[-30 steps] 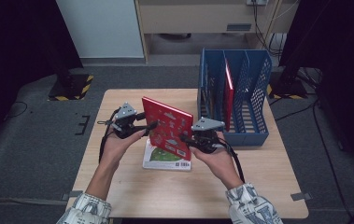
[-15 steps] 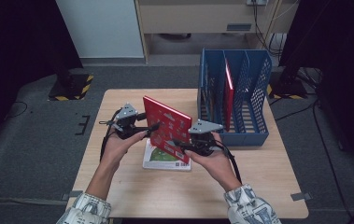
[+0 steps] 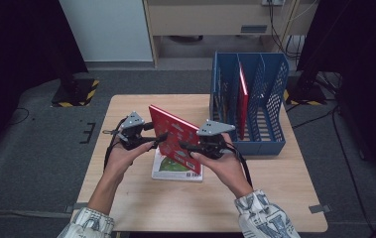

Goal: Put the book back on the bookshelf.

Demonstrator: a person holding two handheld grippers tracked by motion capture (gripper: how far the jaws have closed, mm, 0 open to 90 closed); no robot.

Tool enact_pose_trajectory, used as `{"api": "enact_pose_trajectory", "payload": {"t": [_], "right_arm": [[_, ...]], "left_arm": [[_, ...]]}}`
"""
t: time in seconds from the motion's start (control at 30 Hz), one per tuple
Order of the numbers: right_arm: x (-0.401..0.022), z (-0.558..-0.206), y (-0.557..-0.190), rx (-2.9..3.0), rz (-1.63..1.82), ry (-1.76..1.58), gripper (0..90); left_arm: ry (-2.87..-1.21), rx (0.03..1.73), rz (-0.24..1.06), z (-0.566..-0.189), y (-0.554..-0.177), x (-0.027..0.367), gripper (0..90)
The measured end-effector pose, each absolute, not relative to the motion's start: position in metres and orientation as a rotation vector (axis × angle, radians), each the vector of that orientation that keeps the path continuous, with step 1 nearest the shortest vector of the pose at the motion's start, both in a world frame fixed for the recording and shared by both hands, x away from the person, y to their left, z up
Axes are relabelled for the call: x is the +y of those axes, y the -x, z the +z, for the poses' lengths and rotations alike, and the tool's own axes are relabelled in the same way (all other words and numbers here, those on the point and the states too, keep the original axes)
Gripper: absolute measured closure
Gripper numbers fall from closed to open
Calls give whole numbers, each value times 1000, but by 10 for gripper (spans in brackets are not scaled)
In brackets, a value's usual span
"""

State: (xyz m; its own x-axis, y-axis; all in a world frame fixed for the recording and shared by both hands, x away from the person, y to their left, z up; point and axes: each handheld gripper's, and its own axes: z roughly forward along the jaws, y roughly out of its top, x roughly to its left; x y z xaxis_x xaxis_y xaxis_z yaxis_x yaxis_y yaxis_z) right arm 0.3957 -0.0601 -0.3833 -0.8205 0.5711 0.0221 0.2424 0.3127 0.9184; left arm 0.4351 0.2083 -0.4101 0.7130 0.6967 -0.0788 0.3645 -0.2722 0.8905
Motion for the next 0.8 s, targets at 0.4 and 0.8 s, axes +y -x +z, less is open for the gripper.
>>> {"api": "enact_pose_trajectory", "payload": {"t": [0.4, 0.8], "right_arm": [[-55, -367, -407, 2263, 1537, -741, 700], [-50, -366, -412, 2260, 1552, -742, 750]], "left_arm": [[-1891, 825, 405, -410, -434, 208, 266], [-1890, 826, 408, -412, -433, 208, 264]]}}
